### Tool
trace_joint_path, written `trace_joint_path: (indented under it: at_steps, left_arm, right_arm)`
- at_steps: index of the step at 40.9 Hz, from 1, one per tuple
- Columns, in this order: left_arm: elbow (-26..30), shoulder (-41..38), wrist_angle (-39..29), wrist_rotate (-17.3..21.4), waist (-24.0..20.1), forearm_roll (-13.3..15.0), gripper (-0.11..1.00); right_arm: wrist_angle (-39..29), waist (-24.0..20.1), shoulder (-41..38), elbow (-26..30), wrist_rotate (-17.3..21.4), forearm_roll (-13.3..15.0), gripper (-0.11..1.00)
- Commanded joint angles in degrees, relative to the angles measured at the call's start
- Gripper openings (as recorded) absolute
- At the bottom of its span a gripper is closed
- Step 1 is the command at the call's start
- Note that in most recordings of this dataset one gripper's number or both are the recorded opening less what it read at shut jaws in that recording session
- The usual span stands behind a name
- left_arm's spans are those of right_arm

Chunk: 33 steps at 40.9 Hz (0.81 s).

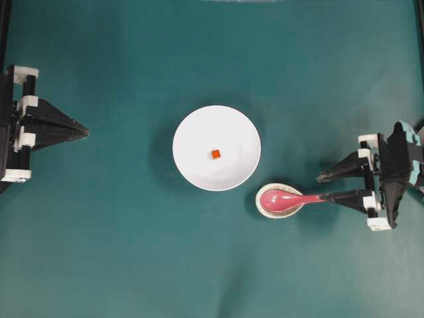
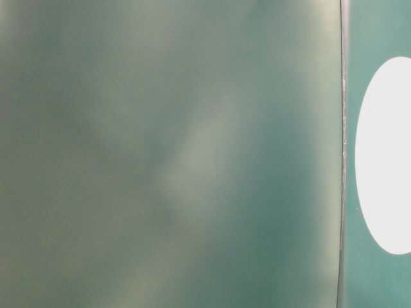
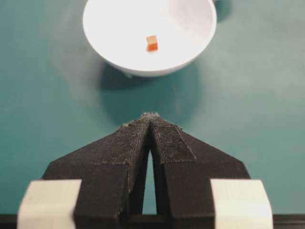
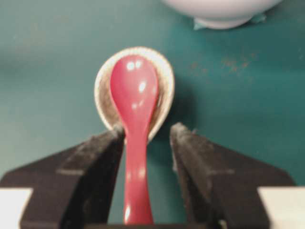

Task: Grip the spoon and scoop the red block from the bowl with right arm.
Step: 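Open the right gripper and move it toward the pink spoon handle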

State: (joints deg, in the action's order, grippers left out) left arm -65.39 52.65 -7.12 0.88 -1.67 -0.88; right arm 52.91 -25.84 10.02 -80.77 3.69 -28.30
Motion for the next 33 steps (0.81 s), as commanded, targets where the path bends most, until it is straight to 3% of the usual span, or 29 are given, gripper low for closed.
trace_joint_path:
  at_steps: [1, 14, 33]
  left_arm:
    - [1.2, -0.3, 0.3, 0.1, -0.2, -0.2, -0.01]
    - [1.2, -0.2, -0.7, 0.1, -0.1, -0.2, -0.01]
    - [1.2, -0.2, -0.7, 0.0, -0.2, -0.1, -0.01]
  right_arm:
    - [0.7, -1.4, -0.6, 0.7, 0.2, -1.8, 0.51]
    - [6.1, -7.5, -5.5, 0.6, 0.1, -5.3, 0.51]
    - [12.3, -8.6, -12.4, -0.4, 0.0, -5.6, 0.51]
